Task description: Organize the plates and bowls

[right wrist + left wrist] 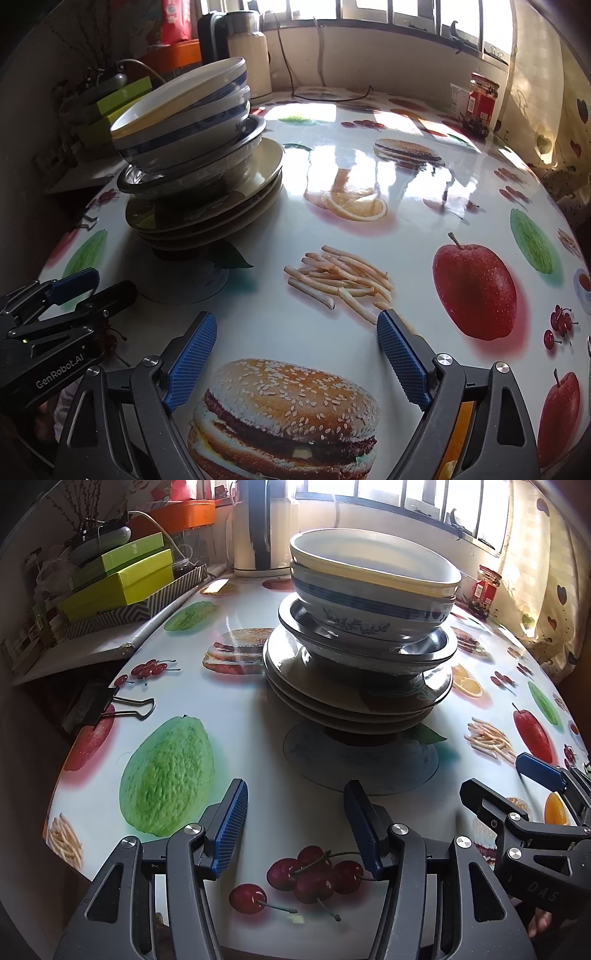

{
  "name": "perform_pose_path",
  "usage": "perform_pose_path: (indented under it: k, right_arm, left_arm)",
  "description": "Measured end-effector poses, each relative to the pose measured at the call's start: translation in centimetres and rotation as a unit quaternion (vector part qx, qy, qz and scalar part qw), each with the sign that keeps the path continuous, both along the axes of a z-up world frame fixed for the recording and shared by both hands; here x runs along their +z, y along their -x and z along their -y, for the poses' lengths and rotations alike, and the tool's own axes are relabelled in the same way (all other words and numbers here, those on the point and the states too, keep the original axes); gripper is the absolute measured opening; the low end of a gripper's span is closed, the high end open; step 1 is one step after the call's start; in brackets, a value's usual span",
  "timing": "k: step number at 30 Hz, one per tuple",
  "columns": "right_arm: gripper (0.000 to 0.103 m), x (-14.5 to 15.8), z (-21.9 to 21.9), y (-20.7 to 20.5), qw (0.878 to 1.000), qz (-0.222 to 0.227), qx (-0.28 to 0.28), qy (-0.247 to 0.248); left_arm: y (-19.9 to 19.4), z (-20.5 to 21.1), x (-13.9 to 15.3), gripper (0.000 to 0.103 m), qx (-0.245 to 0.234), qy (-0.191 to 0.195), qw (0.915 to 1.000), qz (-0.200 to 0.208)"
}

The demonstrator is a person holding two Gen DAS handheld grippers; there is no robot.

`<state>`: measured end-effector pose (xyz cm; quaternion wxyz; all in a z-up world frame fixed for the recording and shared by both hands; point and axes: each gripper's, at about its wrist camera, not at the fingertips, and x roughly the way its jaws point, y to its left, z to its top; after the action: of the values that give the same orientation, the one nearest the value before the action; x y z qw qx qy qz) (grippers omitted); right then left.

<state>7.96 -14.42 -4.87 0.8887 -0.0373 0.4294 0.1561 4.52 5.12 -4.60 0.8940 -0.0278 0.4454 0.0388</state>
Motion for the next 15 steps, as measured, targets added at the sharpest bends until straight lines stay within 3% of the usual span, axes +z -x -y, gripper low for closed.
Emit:
perform_pose_path:
  k: [15]
  right_arm:
    - [0.09, -0.03, 0.09, 0.06, 1.0, 0.001, -0.002, 0.004]
  left_arm:
    - [-0.03, -0.05, -0.09, 0.059, 0.005, 0.0, 1.0, 0.0]
